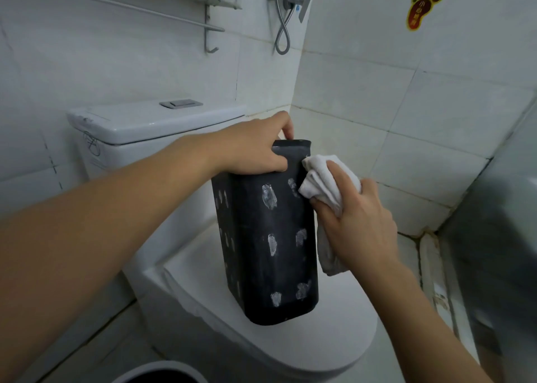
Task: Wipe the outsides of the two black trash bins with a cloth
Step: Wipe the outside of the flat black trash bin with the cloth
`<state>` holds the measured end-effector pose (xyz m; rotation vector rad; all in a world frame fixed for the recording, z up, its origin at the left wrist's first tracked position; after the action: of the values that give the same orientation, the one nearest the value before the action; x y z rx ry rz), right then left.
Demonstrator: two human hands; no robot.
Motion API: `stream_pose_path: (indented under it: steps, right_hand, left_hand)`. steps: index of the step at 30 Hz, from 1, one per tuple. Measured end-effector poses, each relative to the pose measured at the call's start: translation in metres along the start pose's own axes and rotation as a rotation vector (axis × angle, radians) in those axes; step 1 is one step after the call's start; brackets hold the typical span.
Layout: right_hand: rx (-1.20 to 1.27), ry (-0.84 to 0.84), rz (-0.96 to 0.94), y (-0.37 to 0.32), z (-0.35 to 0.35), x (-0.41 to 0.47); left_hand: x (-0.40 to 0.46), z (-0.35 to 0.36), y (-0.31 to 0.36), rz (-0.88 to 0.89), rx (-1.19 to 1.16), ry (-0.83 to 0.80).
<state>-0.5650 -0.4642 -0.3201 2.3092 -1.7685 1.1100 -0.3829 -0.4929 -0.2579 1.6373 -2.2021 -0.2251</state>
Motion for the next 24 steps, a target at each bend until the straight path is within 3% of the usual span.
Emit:
stream_pose_path:
  steps: [4, 10, 17, 24]
  right_hand:
    - [-0.003, -0.041, -0.038, -0.007, -0.003, -0.002]
    - [-0.004, 0.045, -0.094, -0.018, -0.010, -0.007]
    - [0.074, -0.034, 0.046, 0.011, -0.001, 0.000]
    - [0.029, 0.100, -0.151, -0.022, -0.008, -0.014]
  left_hand:
    - [-0.003, -0.004, -0.001, 0.015, -0.050, -0.009]
    - [-0.008, -0.005, 0.000, 0.039, -0.090, -0.010]
    - [-0.009, -0.005, -0.001, 0.033, -0.093, 0.006]
    - [-0.007, -0.005, -0.001, 0.047, -0.100, 0.007]
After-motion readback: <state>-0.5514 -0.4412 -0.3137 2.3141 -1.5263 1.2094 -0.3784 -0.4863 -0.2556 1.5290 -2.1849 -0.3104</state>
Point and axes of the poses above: each hand's wrist, its own x-axis towards the middle knuckle, its own z-axis out of the palm, y = z × x, the point moved 7 cm from there along x, towards the middle knuckle, and after that the axes turned 7 degrees about x, right-handed, at the moved point
